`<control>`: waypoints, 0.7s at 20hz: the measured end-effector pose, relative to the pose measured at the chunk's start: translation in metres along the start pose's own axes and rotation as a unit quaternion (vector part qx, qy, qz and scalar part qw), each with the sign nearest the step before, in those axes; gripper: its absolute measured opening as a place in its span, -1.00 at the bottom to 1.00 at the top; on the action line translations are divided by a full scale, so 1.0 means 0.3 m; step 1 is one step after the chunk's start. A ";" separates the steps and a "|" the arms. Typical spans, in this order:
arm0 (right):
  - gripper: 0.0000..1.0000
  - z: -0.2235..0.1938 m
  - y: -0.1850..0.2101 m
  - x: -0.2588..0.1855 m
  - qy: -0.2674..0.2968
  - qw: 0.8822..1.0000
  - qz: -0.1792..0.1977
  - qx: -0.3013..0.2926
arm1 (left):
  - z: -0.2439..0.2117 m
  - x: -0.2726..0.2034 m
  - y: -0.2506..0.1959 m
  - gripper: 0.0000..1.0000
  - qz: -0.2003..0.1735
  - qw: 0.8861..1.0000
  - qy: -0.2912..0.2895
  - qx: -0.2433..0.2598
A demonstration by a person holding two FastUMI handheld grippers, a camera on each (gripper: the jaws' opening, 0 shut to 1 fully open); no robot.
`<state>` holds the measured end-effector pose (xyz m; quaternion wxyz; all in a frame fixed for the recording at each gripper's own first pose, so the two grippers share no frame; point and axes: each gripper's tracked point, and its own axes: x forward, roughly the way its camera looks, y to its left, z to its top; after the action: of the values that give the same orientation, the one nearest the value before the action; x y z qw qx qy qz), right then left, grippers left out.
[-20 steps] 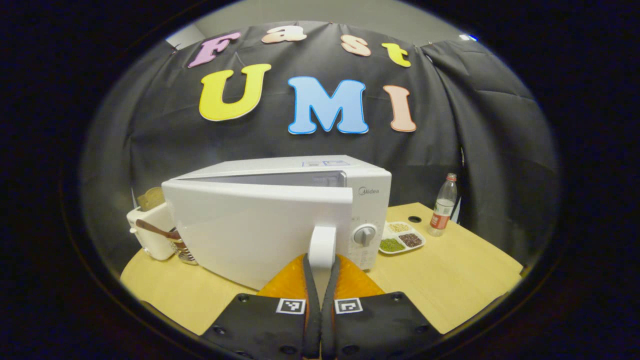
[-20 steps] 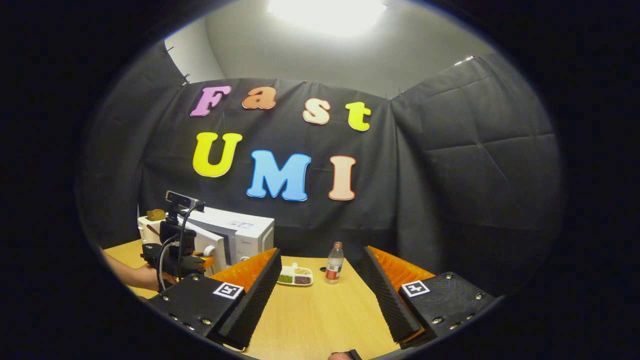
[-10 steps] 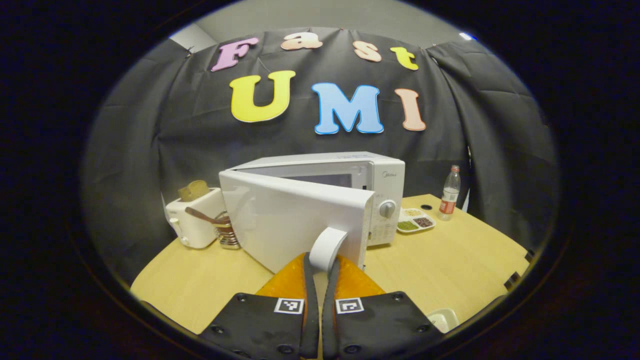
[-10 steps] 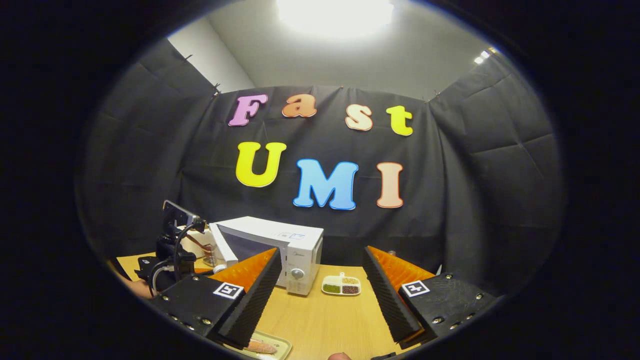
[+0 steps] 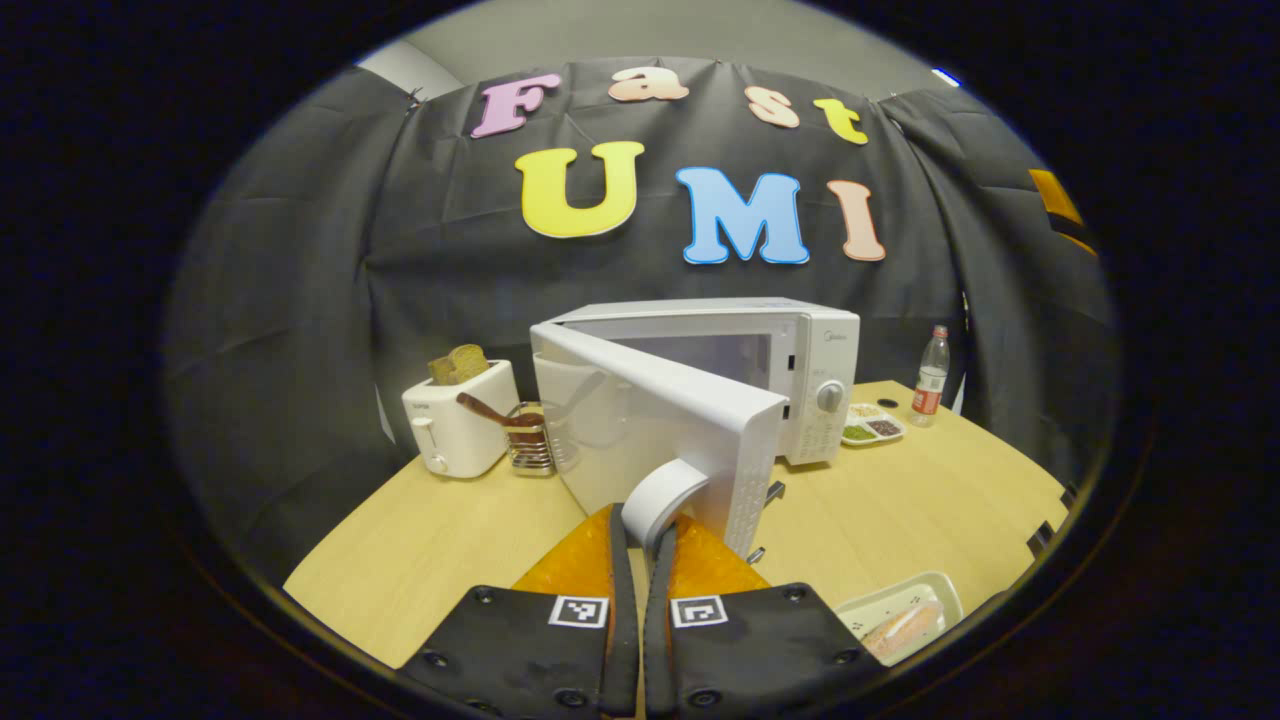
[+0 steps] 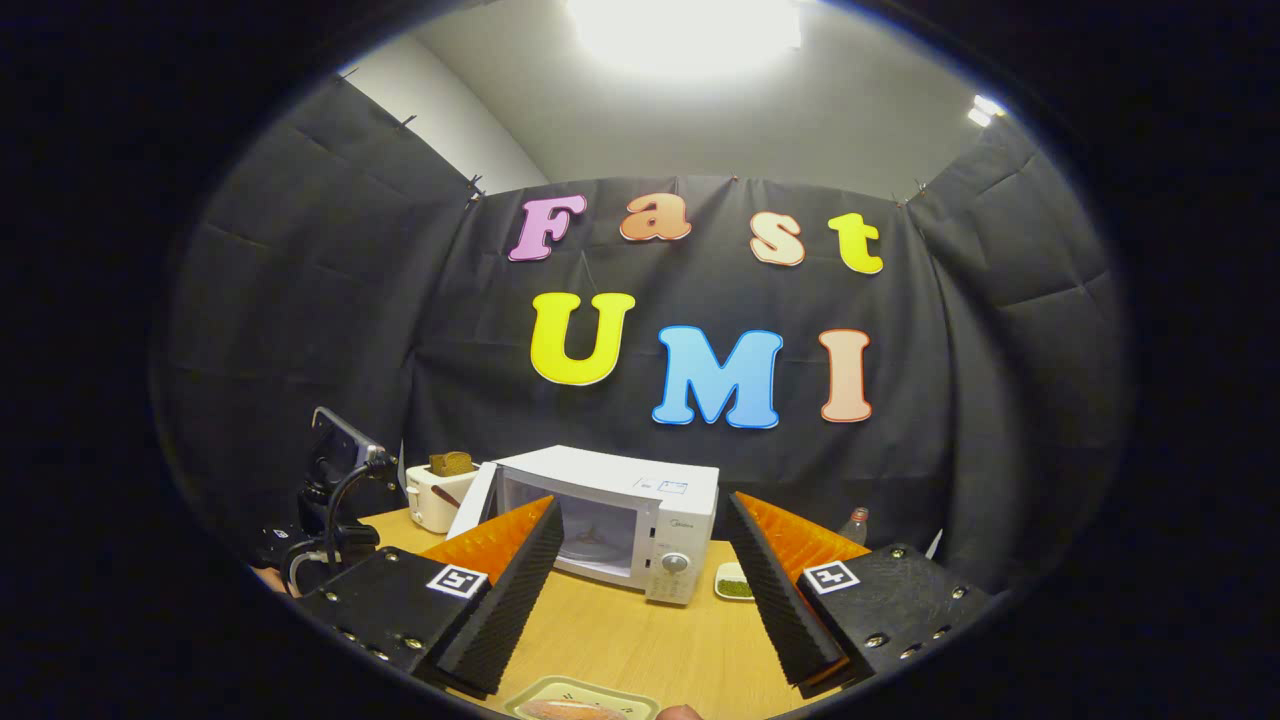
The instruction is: Open the microwave oven with the left hand, put the food in, and close the microwave oven.
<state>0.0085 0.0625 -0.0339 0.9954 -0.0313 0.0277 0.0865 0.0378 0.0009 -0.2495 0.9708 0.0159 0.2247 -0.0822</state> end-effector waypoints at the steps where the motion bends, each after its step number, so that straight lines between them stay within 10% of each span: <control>1: 0.98 0.002 0.028 0.010 -0.001 1.000 0.006 0.000 | -0.008 -0.009 0.029 -0.82 0.002 1.000 0.000 0.002; 14: 0.97 0.033 0.408 0.115 -0.012 0.995 0.094 -0.009 | -0.053 -0.068 0.373 -0.81 0.015 0.999 -0.023 -0.019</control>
<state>0.0215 0.1894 -0.0332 0.9827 -0.0365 0.0177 0.1804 0.0315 0.1156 -0.2554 0.9769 -0.0007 0.2040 -0.0638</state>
